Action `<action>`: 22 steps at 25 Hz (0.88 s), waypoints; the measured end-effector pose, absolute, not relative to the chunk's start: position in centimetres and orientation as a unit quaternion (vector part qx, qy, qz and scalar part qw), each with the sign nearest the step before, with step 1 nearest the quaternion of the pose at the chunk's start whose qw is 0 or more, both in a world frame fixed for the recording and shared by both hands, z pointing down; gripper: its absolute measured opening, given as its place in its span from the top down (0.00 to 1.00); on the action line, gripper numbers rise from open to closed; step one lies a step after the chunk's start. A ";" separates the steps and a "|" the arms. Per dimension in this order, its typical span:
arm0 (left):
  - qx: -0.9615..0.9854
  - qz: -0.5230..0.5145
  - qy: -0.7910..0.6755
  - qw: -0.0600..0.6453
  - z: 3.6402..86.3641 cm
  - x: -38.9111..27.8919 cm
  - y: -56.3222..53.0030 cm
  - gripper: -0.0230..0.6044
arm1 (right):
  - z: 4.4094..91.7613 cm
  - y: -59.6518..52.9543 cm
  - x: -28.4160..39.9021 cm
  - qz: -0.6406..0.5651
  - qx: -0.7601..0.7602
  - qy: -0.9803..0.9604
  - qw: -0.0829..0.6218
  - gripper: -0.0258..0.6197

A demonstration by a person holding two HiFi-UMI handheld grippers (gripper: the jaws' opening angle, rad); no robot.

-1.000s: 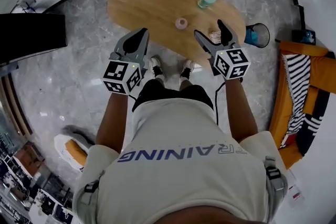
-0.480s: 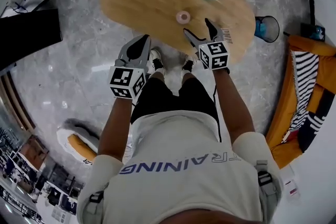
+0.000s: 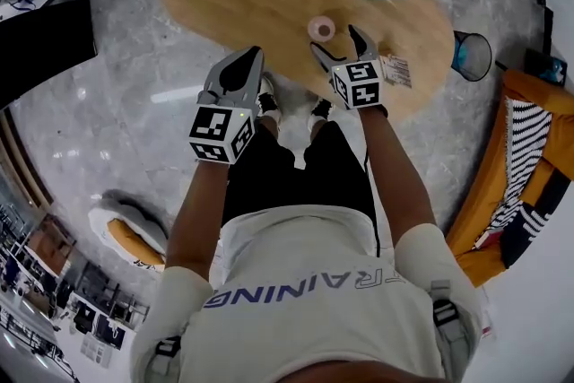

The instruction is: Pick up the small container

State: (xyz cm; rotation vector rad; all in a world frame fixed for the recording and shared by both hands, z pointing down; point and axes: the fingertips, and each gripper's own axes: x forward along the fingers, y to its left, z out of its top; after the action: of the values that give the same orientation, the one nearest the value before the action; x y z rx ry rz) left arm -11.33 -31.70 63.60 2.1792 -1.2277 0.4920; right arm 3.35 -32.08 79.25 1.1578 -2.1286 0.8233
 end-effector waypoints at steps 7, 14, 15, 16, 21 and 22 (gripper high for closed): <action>0.815 0.178 -0.457 0.310 67.8 -10.6 -32.0 0.96 | 86.4 -32.6 2.2 0.318 0.431 -0.783 0.316 0.27; 0.811 0.180 -0.459 0.314 69.8 -12.0 -31.6 0.96 | 90.9 -34.2 1.1 0.309 0.442 -0.778 0.321 0.27; 0.810 0.181 -0.460 0.315 69.9 -12.3 -31.6 0.96 | 91.4 -34.3 1.0 0.303 0.443 -0.779 0.323 0.27; 0.810 0.182 -0.460 0.316 70.1 -12.5 -31.5 0.96 | 91.9 -34.5 1.0 0.296 0.445 -0.780 0.325 0.27; 0.809 0.185 -0.460 0.316 70.9 -13.0 -31.1 0.96 | 93.1 -35.0 0.9 0.274 0.453 -0.786 0.320 0.28; 0.808 0.187 -0.460 0.316 71.1 -13.1 -31.0 0.96 | 93.2 -35.1 0.7 0.268 0.453 -0.789 0.318 0.28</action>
State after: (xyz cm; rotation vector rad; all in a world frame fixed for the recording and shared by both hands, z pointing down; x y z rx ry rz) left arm -13.11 -30.99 71.09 2.1282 -1.2117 0.4915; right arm 0.74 -35.12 93.19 1.1906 -2.0752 0.7047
